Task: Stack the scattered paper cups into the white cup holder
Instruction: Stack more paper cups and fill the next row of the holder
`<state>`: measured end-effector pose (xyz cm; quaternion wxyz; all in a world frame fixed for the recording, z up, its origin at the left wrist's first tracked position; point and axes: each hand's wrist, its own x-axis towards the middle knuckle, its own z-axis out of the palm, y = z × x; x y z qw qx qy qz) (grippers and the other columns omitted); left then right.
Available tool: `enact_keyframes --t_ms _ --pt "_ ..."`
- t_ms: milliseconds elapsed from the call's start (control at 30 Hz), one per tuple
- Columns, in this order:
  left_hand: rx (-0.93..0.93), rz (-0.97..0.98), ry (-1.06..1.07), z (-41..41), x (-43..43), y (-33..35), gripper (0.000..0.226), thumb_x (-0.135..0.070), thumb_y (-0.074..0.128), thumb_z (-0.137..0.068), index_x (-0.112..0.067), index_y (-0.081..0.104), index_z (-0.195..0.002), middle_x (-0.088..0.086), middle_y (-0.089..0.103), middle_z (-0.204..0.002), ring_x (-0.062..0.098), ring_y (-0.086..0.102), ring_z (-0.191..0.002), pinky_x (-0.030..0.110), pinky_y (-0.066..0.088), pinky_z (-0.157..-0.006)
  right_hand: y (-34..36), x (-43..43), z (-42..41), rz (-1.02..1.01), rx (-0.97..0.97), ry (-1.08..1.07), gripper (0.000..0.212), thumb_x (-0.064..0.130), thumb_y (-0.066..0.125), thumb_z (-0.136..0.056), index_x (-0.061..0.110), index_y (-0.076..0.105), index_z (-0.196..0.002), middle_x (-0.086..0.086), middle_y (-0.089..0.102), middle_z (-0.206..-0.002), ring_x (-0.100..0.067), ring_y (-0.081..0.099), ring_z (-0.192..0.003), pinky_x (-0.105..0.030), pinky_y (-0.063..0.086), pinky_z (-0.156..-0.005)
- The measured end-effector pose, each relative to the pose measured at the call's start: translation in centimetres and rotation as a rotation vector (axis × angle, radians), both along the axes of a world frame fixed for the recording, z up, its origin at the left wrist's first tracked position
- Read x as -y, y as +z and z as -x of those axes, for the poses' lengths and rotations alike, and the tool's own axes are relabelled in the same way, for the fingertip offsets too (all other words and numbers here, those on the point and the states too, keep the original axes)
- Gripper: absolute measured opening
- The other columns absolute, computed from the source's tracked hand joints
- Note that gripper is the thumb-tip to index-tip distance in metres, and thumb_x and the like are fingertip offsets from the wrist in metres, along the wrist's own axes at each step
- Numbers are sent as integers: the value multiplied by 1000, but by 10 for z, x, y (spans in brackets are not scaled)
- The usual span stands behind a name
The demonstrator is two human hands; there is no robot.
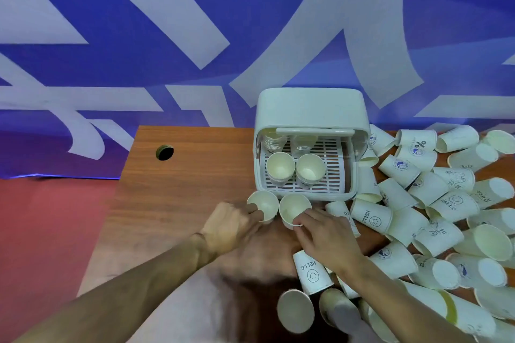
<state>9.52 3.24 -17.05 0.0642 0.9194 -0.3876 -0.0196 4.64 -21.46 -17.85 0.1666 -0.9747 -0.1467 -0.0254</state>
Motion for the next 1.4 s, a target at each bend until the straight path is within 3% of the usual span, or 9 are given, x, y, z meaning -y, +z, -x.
enact_keyframes --t_ms 100,233,367,467,600,700,967,1200,1400 --pt "65 114 -69 -15 -1 18 22 -32 46 -100 -23 63 -92 -4 61 -82 22 58 -67 34 43 -46 12 11 -11 -144 108 1 2 29 64 -85 31 63 -84 12 61 -80 -7 58 -73 -24 33 -50" --pt "181 295 -82 -38 -2 39 15 -29 56 -97 -20 68 -92 -8 65 -87 14 60 -74 31 43 -49 30 28 -30 -260 217 38 1 32 63 -91 32 64 -90 15 63 -86 -2 59 -77 -23 42 -51" --pt "213 374 -54 -60 6 44 10 -26 60 -96 -19 68 -94 -9 66 -96 13 63 -82 33 46 -50 37 46 -51 -282 320 -14 7 31 63 -93 27 68 -94 15 67 -92 -3 61 -87 -14 41 -55" --pt "218 389 -37 -70 16 41 8 -24 63 -94 -20 69 -94 -9 67 -97 16 64 -80 34 47 -50 34 55 -62 -265 335 -78 8 30 63 -93 27 69 -96 15 67 -93 -4 61 -87 -17 43 -53" --pt "207 330 -42 -81 21 39 8 -25 64 -94 -22 71 -95 -10 67 -98 15 63 -78 29 44 -47 23 60 -67 -223 358 -97 6 29 64 -94 28 69 -95 16 67 -93 -3 61 -87 -7 28 -58" --pt "184 302 -50 -87 20 39 9 -25 63 -93 -21 72 -92 -8 68 -94 16 64 -75 28 43 -46 17 59 -68 -245 334 -70 7 28 61 -95 29 69 -95 16 66 -92 -3 61 -89 -15 37 -54" --pt "46 163 -77 -94 22 23 16 -30 57 -95 -24 70 -90 -6 65 -86 20 62 -74 33 45 -48 0 56 -74 -256 242 -80 6 29 64 -91 30 70 -91 17 67 -89 -3 62 -85 -20 40 -51" --pt "2 56 -19 -100 36 12 33 -45 41 -100 -27 68 -94 -8 64 -92 16 61 -82 34 47 -53 -12 57 -79 -206 140 -99 19 45 58 -92 31 71 -95 17 66 -91 -2 60 -89 -21 41 -50" --pt "-35 -58 23 -102 46 8 32 -41 43 -100 -24 67 -88 -4 63 -87 21 60 -82 30 43 -51 -16 54 -82 -196 137 -65 16 38 63 -94 30 74 -101 16 69 -95 -6 63 -89 -23 46 -53"
